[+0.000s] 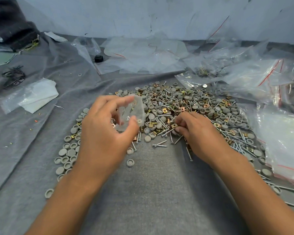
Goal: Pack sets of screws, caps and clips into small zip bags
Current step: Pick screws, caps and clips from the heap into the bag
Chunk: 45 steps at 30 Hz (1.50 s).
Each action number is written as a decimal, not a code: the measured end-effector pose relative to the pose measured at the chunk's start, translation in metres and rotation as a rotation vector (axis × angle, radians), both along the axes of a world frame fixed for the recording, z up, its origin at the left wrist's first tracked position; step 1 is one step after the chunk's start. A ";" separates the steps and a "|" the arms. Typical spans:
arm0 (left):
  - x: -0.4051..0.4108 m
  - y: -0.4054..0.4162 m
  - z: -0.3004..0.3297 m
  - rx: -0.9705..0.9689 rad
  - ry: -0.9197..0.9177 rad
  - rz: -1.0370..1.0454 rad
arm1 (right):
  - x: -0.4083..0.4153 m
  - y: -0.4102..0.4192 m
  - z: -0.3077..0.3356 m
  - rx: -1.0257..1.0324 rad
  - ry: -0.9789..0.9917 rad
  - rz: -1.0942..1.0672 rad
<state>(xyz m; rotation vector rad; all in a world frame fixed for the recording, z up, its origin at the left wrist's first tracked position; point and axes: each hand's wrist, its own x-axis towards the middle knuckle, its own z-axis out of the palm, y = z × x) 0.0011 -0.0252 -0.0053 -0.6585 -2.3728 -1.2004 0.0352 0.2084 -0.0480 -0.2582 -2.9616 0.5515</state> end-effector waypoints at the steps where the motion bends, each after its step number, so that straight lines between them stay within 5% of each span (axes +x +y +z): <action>1: 0.000 0.001 0.001 0.040 0.016 0.031 | 0.000 0.002 0.000 -0.014 0.014 0.001; 7: 0.005 0.005 0.004 0.208 0.053 0.084 | 0.001 0.007 0.008 -0.227 0.052 -0.003; 18: 0.018 0.025 -0.010 -0.195 -0.032 -0.151 | 0.010 -0.012 0.045 -1.073 0.266 0.308; 27: 0.017 0.028 -0.011 -0.143 -0.022 -0.138 | 0.018 -0.031 0.046 -0.528 0.456 0.336; 32: 0.014 0.025 -0.010 -0.117 -0.038 -0.124 | 0.019 -0.020 0.050 -0.635 0.470 0.273; 35: 0.013 0.022 -0.010 -0.117 -0.043 -0.111 | 0.021 0.011 0.047 -0.567 0.315 0.138; 39: 0.014 0.022 -0.009 -0.125 -0.040 -0.103 | 0.029 0.037 0.033 -0.170 0.002 0.032; 45: 0.017 0.023 -0.007 -0.146 -0.039 -0.111 | 0.030 0.033 0.024 -0.022 -0.182 0.048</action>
